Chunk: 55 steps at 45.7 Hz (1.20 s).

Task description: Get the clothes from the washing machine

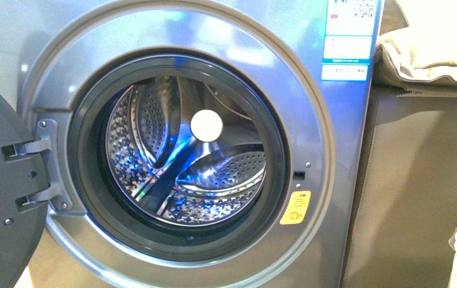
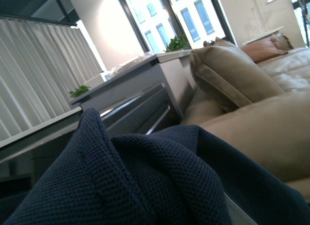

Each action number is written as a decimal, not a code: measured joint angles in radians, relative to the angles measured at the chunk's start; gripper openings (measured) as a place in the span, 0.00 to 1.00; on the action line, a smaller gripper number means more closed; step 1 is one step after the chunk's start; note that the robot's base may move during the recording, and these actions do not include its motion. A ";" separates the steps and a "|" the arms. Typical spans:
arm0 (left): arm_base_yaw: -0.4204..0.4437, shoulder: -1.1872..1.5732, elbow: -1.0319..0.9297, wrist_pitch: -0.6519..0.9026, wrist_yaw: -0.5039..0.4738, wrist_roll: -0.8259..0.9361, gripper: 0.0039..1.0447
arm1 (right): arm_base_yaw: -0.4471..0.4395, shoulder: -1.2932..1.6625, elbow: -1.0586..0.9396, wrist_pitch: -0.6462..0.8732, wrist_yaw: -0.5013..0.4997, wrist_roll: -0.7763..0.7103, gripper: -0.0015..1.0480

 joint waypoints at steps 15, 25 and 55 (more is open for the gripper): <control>0.000 0.000 0.000 0.000 0.000 0.000 0.94 | -0.013 0.049 -0.309 -0.216 0.031 -0.395 0.06; 0.000 0.000 0.000 0.000 0.000 0.000 0.94 | 0.038 0.187 -0.374 -0.261 0.135 -0.555 0.06; 0.000 0.000 0.000 0.000 0.000 0.000 0.94 | 0.088 -0.024 -0.421 -0.267 0.068 -0.584 0.92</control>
